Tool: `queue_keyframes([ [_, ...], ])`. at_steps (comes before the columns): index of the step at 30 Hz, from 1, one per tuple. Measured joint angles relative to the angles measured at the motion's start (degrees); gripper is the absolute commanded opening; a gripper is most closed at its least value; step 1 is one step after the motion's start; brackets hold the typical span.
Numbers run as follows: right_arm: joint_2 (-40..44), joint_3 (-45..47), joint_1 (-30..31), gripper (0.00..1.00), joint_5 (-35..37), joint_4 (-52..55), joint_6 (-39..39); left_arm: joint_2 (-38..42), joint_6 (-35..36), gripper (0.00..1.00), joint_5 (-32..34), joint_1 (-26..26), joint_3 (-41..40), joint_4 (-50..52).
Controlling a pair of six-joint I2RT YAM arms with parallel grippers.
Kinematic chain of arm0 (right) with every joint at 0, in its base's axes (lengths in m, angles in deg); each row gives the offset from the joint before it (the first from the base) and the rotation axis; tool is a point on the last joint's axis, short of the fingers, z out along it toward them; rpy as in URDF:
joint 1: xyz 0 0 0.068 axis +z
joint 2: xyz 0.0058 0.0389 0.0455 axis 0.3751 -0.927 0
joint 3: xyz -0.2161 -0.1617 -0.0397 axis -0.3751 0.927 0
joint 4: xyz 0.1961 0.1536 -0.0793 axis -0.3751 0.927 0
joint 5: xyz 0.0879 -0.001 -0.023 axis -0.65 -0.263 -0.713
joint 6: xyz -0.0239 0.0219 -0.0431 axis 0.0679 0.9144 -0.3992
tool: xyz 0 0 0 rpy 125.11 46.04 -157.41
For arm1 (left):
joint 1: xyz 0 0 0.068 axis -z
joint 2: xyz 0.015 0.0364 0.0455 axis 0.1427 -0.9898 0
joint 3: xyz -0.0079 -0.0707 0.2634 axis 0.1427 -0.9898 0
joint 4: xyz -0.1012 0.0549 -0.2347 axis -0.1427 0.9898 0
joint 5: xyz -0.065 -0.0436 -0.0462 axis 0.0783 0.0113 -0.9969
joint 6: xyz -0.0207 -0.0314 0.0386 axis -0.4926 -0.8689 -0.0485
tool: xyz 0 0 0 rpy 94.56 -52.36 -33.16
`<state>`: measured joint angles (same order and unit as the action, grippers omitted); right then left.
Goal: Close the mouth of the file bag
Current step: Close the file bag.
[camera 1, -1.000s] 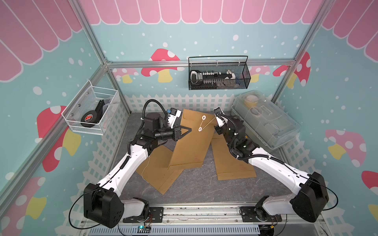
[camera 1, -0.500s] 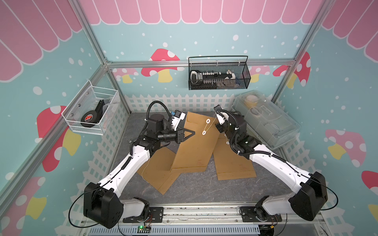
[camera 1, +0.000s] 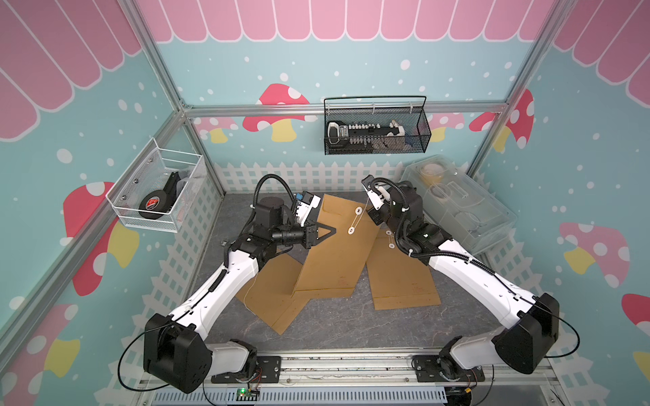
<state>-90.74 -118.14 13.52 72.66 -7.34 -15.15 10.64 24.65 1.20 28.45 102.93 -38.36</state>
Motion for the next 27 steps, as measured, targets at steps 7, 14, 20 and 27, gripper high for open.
queue_keyframes([
  [7, -1.4, -4.7, 0.0, 0.00, -3.1, 6.7, 0.2, -0.2, 0.7, 0.00, 0.9, 0.2, 0.0, 1.0],
  [14, -2.5, -10.1, 1.7, 0.00, -4.4, 14.6, 0.3, -0.8, 1.8, 0.00, 2.8, 0.2, 0.0, 2.2],
  [20, -5.5, -16.5, 3.7, 0.00, -6.1, 22.4, 1.0, -0.9, 2.2, 0.00, 3.5, 0.2, 0.0, 2.2],
  [27, -9.0, -23.0, 3.9, 0.00, -9.6, 29.9, 3.4, -0.9, 2.8, 0.00, 3.9, 0.2, 0.0, 2.3],
])
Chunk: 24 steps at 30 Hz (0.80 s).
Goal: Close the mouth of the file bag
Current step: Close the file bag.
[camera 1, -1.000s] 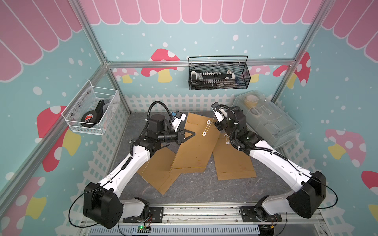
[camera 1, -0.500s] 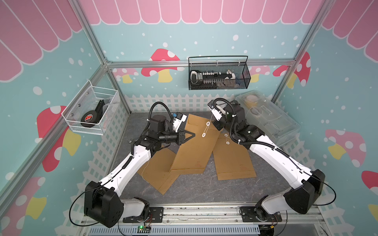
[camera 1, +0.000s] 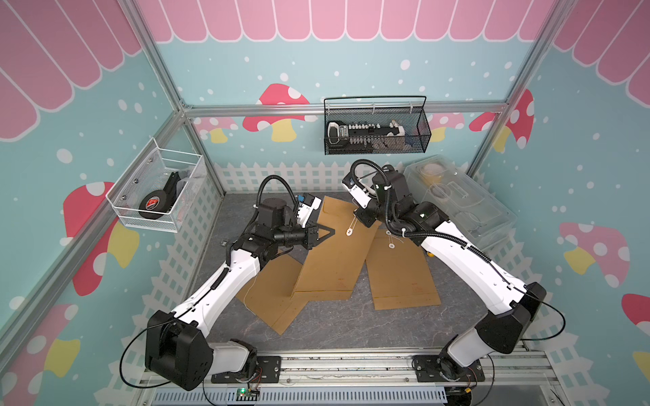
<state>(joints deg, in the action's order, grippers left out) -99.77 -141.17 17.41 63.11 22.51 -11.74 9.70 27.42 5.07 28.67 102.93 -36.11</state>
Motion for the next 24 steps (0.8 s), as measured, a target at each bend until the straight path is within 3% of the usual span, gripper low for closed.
queue_keyframes([
  [15, -3.7, -5.4, -0.4, 0.00, 0.2, 3.7, 2.9, 0.0, 0.3, 0.00, 0.2, 1.2, 0.0, -0.6],
  [24, -4.5, -7.3, -0.8, 0.00, -3.3, 4.9, 4.5, 0.0, 0.3, 0.00, 0.5, 1.4, 0.0, -0.7],
])
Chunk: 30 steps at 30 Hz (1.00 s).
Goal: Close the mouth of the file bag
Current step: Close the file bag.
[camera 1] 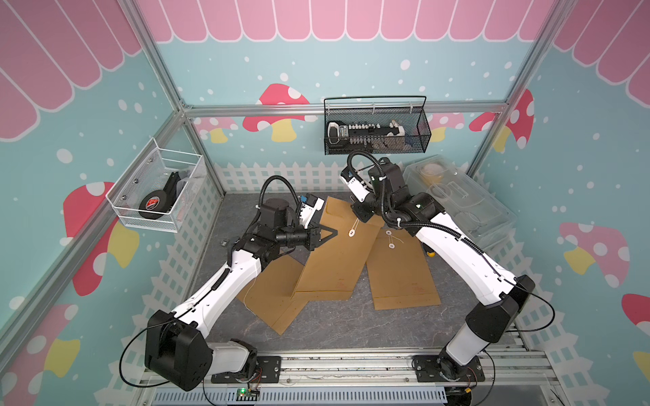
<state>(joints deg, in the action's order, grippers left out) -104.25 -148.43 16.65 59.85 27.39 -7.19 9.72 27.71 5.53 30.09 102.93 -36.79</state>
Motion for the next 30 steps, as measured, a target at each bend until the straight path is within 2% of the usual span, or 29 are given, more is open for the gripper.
queue_keyframes([
  [14, 2.7, 4.3, 0.1, 0.00, -8.5, 0.4, 4.4, 0.0, -0.1, 0.00, 2.5, 0.0, 0.0, 0.1],
  [20, 4.2, 9.3, 0.1, 0.00, -12.2, -1.8, 7.6, 0.0, -0.7, 0.00, 3.6, -0.1, 0.0, 0.1],
  [30, 9.2, 22.9, 0.1, 0.00, -14.6, -12.8, 16.5, 0.0, -2.7, 0.00, 4.7, -0.8, 0.0, 0.0],
])
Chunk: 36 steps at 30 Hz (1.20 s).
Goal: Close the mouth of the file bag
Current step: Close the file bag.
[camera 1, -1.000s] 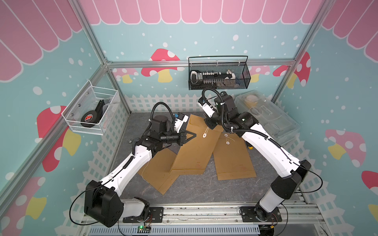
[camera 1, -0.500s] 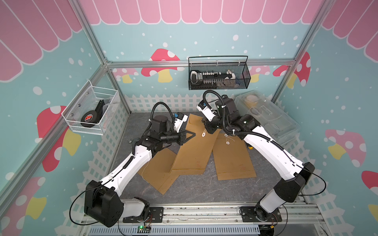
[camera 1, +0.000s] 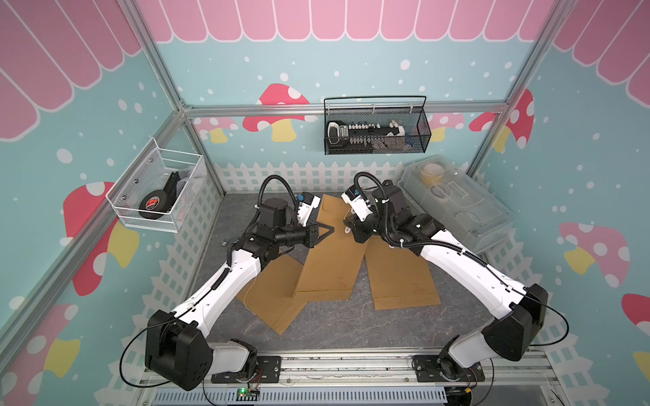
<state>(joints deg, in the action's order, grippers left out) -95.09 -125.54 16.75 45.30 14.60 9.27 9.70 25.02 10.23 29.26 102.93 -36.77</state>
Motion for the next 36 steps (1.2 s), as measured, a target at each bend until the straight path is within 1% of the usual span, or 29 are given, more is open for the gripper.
queue_keyframes([
  [7, 1.8, 7.9, -0.2, 0.00, -0.4, -6.7, 4.4, 0.0, -0.4, 0.00, 0.2, -0.1, 0.0, 0.0],
  [20, 3.9, 14.6, -2.5, 0.00, -2.6, -14.3, 7.7, 0.0, -0.6, 0.00, 0.2, -0.3, 0.0, 0.0],
  [25, 5.0, 18.1, -3.5, 0.05, -3.2, -18.3, 8.5, 0.0, -0.7, 0.00, 0.1, -0.3, 0.0, 0.1],
  [31, 5.3, 22.2, -3.6, 0.08, -3.1, -24.5, 10.0, 0.0, -1.2, 0.00, 0.2, -0.3, 0.0, 0.2],
  [34, 5.3, 23.4, -3.6, 0.10, -3.2, -26.1, 10.4, 0.0, -1.3, 0.00, 0.1, -0.3, 0.0, 0.1],
  [36, 5.3, 23.6, -3.6, 0.11, -3.2, -26.9, 10.5, 0.0, -1.3, 0.00, 0.2, -0.3, 0.0, 0.0],
])
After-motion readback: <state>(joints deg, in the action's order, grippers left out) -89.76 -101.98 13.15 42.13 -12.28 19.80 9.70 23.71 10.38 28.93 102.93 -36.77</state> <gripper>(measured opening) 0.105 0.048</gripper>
